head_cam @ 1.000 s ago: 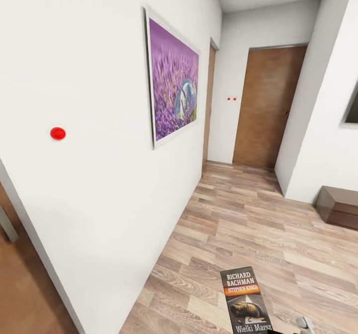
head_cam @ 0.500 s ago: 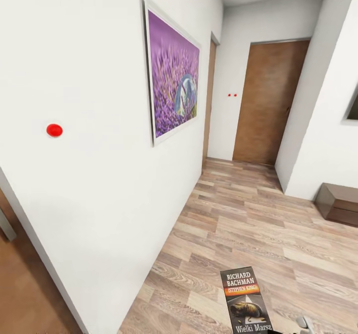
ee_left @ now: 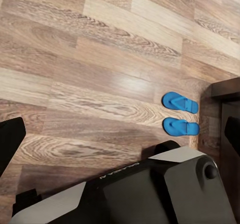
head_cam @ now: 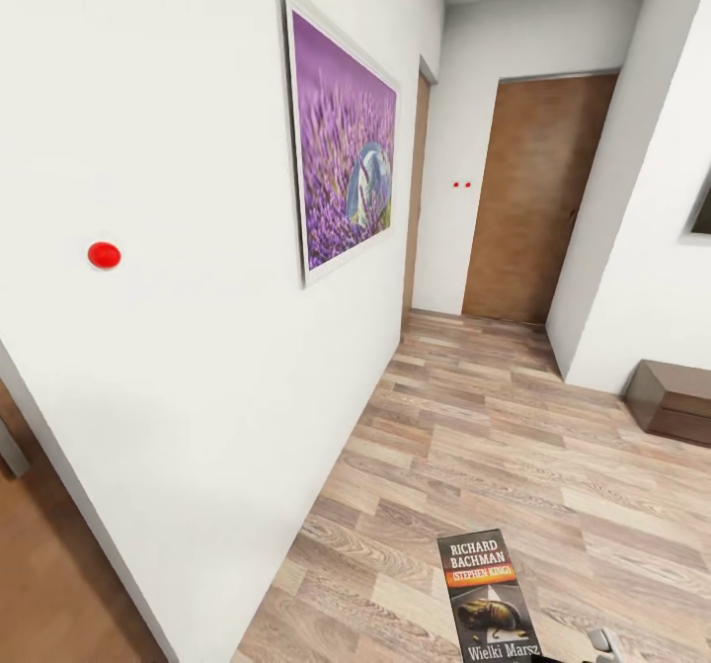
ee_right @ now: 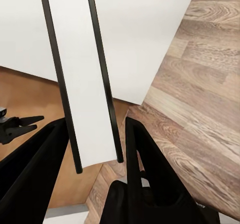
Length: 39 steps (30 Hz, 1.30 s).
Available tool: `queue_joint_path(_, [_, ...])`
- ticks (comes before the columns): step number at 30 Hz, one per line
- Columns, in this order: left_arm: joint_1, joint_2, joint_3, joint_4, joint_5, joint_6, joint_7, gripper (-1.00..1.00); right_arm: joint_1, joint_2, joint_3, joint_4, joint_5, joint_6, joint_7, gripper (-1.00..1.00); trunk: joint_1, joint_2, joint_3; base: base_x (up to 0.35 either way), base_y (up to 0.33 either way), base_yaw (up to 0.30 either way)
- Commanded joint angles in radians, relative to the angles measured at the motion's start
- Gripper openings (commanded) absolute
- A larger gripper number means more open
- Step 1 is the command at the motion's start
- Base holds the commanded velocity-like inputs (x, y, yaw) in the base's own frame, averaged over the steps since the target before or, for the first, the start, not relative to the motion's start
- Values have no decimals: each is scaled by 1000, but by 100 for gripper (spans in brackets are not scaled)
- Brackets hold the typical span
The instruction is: In the bedroom, move the book from the bed onto either nightstand, and place the two sandals side by side next to the bed.
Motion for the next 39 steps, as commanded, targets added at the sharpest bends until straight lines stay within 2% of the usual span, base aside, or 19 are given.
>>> queue_joint_path(1, [-1, 0, -6, 1, 9, -3, -3, 100, -1, 0, -1, 1, -2, 2, 3, -100, 1, -2, -2, 67, 68, 0])
queue_joint_path(17, [-1, 0, -6, 1, 9, -3, -3, 100, -1, 0, -1, 1, -2, 2, 3, -100, 1, -2, -2, 128, 126, 0])
queue_joint_path(28, [-1, 0, -6, 1, 9, -3, -3, 100, -1, 0, -1, 1, -2, 2, 3, -100, 1, -2, -2, 249, 77, -7])
queue_joint_path(39, [-1, 0, -6, 1, 9, -3, -3, 100, -1, 0, -1, 1, -2, 2, 4, -100, 1, -2, 1, 34, 1, -239])
